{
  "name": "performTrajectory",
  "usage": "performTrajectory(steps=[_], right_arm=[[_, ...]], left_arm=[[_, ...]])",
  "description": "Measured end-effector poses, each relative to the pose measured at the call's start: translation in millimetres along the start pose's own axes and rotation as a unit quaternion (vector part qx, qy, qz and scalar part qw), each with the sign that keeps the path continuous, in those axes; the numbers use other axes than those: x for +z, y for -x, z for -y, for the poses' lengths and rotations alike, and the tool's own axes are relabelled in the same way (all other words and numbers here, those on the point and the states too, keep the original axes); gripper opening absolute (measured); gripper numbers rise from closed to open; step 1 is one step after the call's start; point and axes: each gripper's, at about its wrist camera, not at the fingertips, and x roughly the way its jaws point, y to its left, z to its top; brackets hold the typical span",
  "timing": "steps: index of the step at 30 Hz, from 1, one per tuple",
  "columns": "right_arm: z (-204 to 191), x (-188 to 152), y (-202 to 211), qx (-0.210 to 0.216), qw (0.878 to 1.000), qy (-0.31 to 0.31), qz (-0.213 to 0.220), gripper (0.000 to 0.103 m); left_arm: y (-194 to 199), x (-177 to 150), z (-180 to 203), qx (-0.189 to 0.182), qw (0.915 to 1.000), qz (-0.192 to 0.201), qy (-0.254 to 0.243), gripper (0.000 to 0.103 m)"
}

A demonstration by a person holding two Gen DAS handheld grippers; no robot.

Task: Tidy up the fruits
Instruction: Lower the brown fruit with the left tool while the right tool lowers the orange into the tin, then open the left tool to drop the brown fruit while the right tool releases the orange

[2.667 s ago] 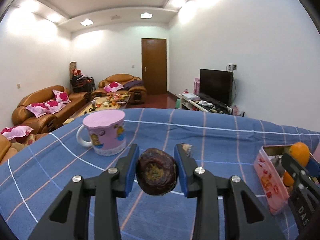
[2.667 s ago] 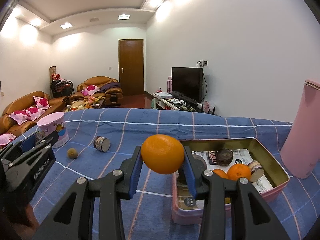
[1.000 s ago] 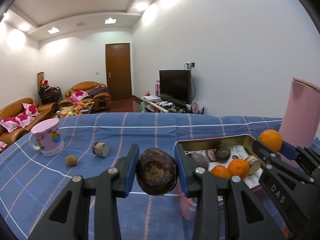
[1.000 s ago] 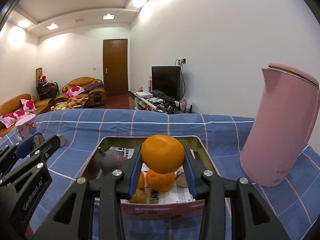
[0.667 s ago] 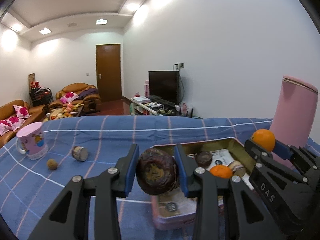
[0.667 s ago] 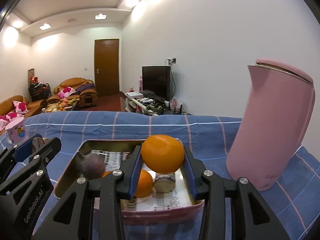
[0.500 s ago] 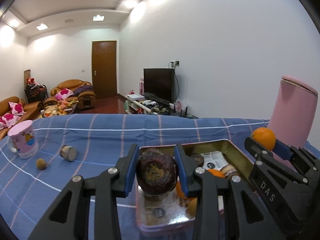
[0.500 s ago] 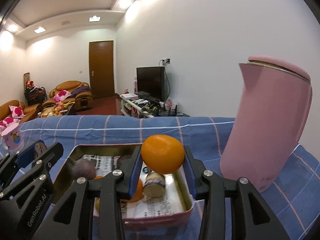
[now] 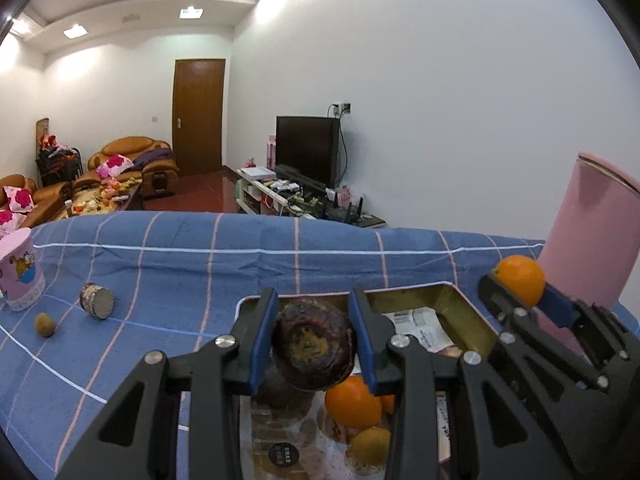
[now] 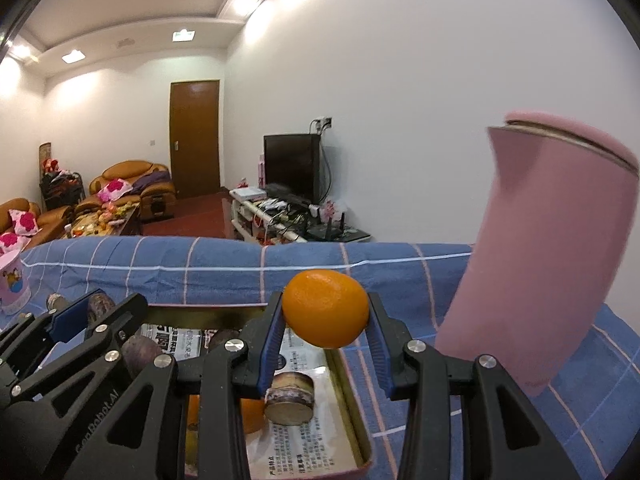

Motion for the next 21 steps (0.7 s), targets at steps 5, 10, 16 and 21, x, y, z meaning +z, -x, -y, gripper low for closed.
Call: performTrajectory(steps=[5,10,16,21], right_arm=[[-5.8,1.9,-14.4,0.019,0.999,0.010,-0.025,0.042],[-10.8,2.6,-28.9,0.054,0.997,0.019,-0.055,0.042],[-13.8,-0.5,-41.4,0.109,0.990,0.020,-0.085,0.042],[-14.2,-4.8,-55.2,0.157,0.980,0.010,-0.122,0.042]], left_arm=[[-9.4,-0.5,-1.8,-0.003,0.9996,-0.027,0.004,0.038],[-13.2,-1.9,-5.2,-0.006,0.9990,-0.044,0.006,0.038],[-17.5,-1.1,-7.5,0.005,0.9983,-0.058,0.003,0.038],[-21.5,-0.2,-9.5,0.002,0.9975,-0.070,0.004,0.038]])
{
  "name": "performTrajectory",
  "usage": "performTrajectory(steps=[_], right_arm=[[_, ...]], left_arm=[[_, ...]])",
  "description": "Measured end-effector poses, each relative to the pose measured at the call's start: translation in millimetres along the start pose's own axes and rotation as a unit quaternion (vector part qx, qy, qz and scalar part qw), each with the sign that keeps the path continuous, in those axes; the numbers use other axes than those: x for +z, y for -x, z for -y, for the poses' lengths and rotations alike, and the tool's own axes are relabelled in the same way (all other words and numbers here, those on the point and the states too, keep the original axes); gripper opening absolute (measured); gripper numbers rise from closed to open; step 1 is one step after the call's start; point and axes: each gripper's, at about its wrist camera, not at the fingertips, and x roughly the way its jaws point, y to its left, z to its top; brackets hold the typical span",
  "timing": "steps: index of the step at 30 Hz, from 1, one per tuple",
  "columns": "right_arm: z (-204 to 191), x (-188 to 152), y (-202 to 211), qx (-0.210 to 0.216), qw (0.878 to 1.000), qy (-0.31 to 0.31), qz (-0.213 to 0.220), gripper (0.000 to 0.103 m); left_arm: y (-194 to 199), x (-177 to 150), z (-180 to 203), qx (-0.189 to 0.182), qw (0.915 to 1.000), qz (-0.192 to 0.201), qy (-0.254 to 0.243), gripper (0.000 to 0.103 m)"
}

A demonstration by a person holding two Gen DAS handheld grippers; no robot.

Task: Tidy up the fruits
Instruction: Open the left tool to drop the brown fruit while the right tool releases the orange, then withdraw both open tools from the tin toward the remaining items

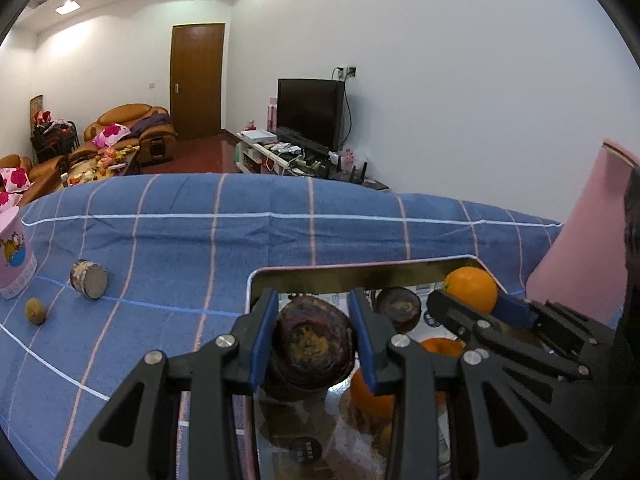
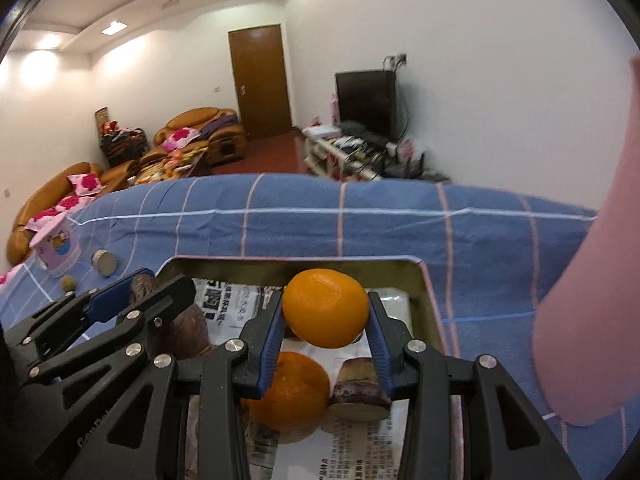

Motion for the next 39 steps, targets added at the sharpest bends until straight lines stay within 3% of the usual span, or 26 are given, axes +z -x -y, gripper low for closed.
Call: performTrajectory(steps=[5,11,13,15,17,22,25,27,29,31,35,39], right_arm=[[7.6,-2.3,-6.2,0.035,0.999,-0.019,-0.015,0.042],[9.2,-6.0,-1.8,0.045,0.999,-0.024,-0.014,0.042],[12.3,-7.0,0.5,0.049,0.998,-0.029,-0.012,0.042],[16.8,-7.0,2.2,0.048,0.998,-0.035,-0.011,0.043],[21.5,-6.3,2.9,0.051,0.998,-0.041,-0.009,0.048],[27.3,-5.7,6.8,0.080,0.995,-0.054,0.000,0.049],[27.4,-5.8,11.8,0.089,0.994,-0.060,0.009,0.050],[28.4,-5.1,20.9,0.087,0.993,-0.067,0.034,0.054],[28.7,-6.8,36.2,0.063,0.992,-0.070,0.083,0.072],[28.8,-10.5,51.9,0.032,0.988,-0.068,0.138,0.083],[27.4,-16.0,75.2,-0.020,0.976,-0.066,0.206,0.084],[18.1,-19.6,87.4,-0.064,0.968,-0.056,0.235,0.085]], left_arm=[[0.6,-0.1,-1.4,-0.008,0.9999,-0.001,-0.008,0.038],[4.1,0.7,-1.1,-0.013,0.9998,0.005,-0.014,0.041],[6.5,0.1,-3.5,-0.009,0.9999,0.010,-0.010,0.050],[10.6,-0.4,-7.3,-0.005,0.9998,0.019,-0.003,0.068],[15.7,-1.3,-11.1,0.000,0.9995,0.030,-0.001,0.073],[25.0,-0.1,-15.5,0.015,0.9989,0.045,0.004,0.084],[34.4,1.0,-21.5,0.028,0.9971,0.068,0.019,0.102],[41.3,1.5,-23.9,0.034,0.9952,0.088,0.025,0.103],[47.8,0.5,-23.4,0.046,0.9932,0.105,0.019,0.103],[50.6,-0.7,-22.3,0.060,0.9916,0.114,0.007,0.103],[55.5,-5.5,-21.8,0.099,0.9848,0.142,-0.010,0.103],[61.1,-10.5,-20.9,0.122,0.9782,0.166,-0.028,0.103]])
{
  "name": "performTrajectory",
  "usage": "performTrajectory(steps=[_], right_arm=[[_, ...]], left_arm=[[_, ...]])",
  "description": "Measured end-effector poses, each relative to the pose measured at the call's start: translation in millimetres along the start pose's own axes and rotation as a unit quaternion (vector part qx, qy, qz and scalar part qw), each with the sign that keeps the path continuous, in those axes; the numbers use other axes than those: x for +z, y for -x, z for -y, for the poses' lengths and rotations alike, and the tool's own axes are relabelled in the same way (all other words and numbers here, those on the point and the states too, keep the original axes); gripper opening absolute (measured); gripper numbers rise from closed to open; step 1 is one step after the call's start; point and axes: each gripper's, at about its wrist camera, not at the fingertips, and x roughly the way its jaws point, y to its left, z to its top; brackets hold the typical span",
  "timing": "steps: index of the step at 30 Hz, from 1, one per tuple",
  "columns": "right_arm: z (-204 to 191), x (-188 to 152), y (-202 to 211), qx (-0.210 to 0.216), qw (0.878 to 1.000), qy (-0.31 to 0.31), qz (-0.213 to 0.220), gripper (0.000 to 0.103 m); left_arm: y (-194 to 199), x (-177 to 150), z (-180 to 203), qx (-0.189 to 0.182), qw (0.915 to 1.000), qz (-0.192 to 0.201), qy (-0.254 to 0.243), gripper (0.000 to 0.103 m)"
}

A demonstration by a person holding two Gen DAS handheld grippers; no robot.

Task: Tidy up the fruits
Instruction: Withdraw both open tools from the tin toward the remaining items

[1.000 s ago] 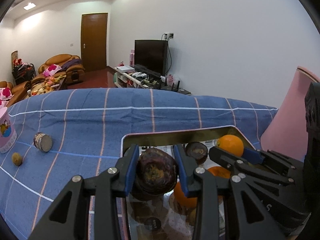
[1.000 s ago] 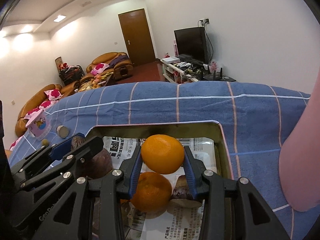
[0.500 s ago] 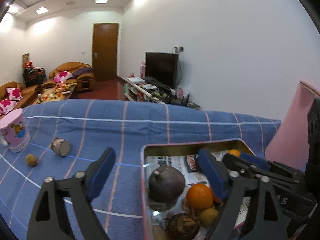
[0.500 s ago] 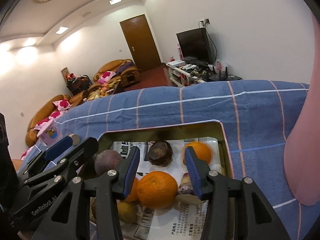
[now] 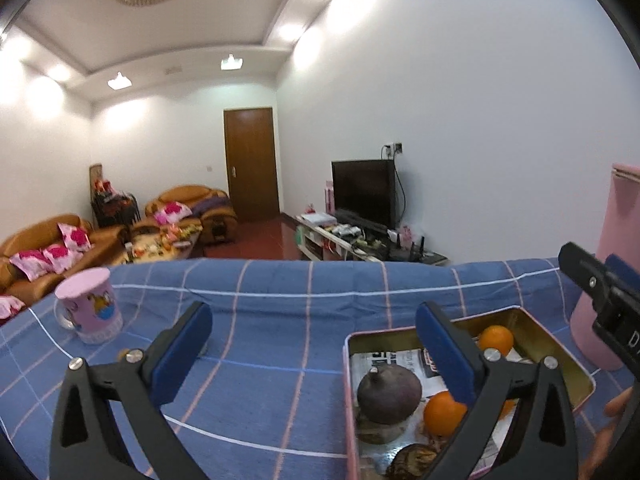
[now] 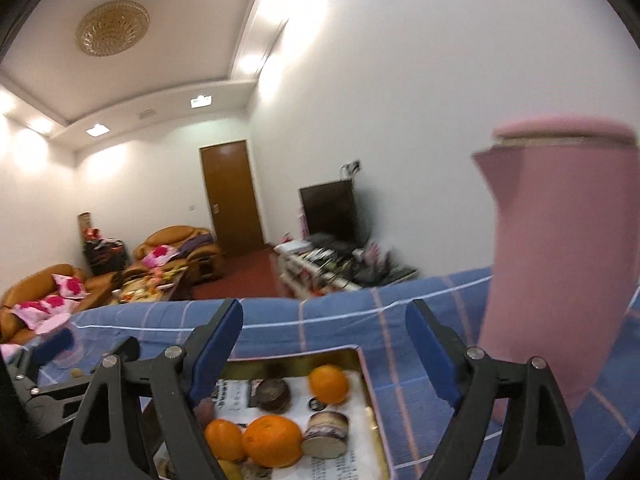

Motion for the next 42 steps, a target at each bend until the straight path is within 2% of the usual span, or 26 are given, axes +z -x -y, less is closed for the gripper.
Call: performTrajectory(steps=[4,14,20,28,38,42], right_arm=[[-6.4,0.4,2.3,-0.021,1.000,0.015,0.002,0.085],[-4.0,-0.9,14.0,-0.060,0.998,-0.013,-0.006,0.085],[-15.4,-6.3,20.9,-0.079,0.996,-0.026,-0.015,0.085],[-44.7,-14.6,16.5,-0.066,0.997,-0.038,-0.027,0.085],[-104.9,-24.1,-0.6,-0.032,0.998,-0.026,-0.045,0.085],[-130.6,-28.2,-9.6,-0.011,0.998,-0.025,-0.053,0.085]], left_arm=[[0.9,-0.3,-1.4,0.002,1.0000,-0.001,0.003,0.103],[10.5,-5.2,-16.5,-0.012,0.9997,-0.006,0.022,0.103],[15.2,-8.6,-24.6,-0.015,0.9996,-0.010,0.024,0.103],[10.1,-9.6,-61.9,-0.002,0.9996,-0.017,0.023,0.103],[-16.3,-10.1,-128.9,0.056,0.9976,-0.040,0.010,0.103],[-35.1,-11.3,-159.0,0.080,0.9943,-0.070,0.003,0.103]])
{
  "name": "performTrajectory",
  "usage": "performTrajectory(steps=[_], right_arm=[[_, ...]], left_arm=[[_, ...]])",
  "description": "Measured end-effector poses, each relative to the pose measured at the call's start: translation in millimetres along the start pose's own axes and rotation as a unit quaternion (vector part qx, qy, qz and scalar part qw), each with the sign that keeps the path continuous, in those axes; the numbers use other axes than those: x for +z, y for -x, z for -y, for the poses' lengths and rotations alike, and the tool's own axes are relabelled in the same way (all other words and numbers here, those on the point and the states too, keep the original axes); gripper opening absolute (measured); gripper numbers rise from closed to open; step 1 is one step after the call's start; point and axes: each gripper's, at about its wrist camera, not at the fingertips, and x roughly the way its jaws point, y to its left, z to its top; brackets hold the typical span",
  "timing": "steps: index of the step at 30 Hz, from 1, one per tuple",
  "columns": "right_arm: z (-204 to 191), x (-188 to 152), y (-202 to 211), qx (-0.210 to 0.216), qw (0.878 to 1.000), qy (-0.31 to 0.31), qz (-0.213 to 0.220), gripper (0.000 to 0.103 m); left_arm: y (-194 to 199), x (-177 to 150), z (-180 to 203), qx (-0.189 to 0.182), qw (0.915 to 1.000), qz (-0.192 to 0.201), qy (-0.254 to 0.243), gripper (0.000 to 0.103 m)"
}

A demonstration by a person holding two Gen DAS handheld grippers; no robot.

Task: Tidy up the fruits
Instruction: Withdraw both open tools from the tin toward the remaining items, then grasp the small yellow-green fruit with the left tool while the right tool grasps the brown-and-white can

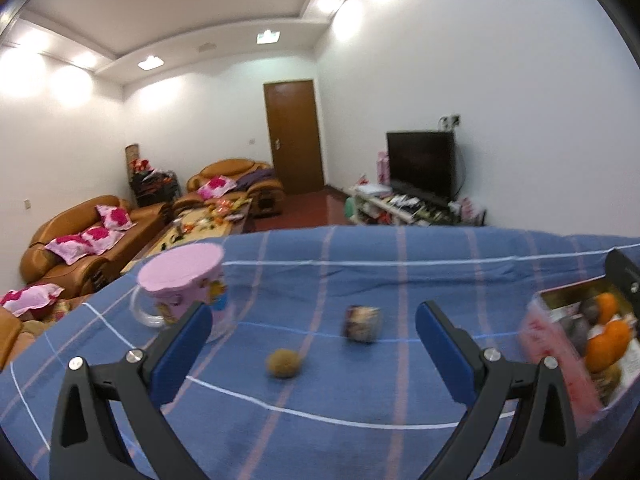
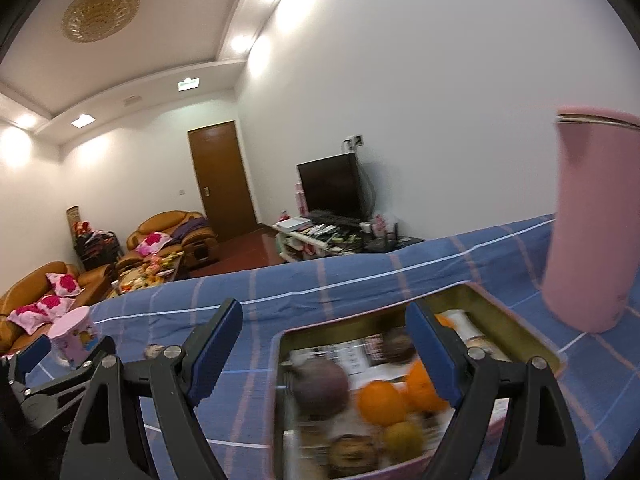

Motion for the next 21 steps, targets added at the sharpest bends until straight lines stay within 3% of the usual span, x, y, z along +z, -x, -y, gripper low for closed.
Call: performTrajectory(steps=[8,10,13,16,20,21], right_arm=[[-54.3,-7.3,-22.2,0.035,0.999,0.014,-0.020,0.085],[-64.1,-8.4,-30.0,0.041,0.999,0.015,-0.031,0.085],[-73.5,-10.5,-43.3,0.047,0.998,0.015,-0.049,0.085],[-85.6,-12.6,-54.5,0.057,0.996,0.020,-0.066,0.085],[-102.9,-15.0,-76.3,0.069,0.992,0.028,-0.098,0.085],[-106.5,-15.7,-81.9,0.073,0.991,0.029,-0.107,0.085]], left_arm=[[-58.1,-4.2,-31.2,-0.013,0.9926,-0.119,0.019,0.103],[-70.2,-6.8,-32.4,-0.022,0.9882,-0.151,0.016,0.097],[-90.4,-12.8,-33.9,-0.042,0.9788,-0.199,0.022,0.086],[-107.3,-21.3,-40.0,-0.054,0.9682,-0.241,0.041,0.067],[-110.1,-22.5,-49.5,-0.062,0.9662,-0.241,0.066,0.051],[-109.6,-23.0,-50.0,-0.062,0.9662,-0.241,0.068,0.042]])
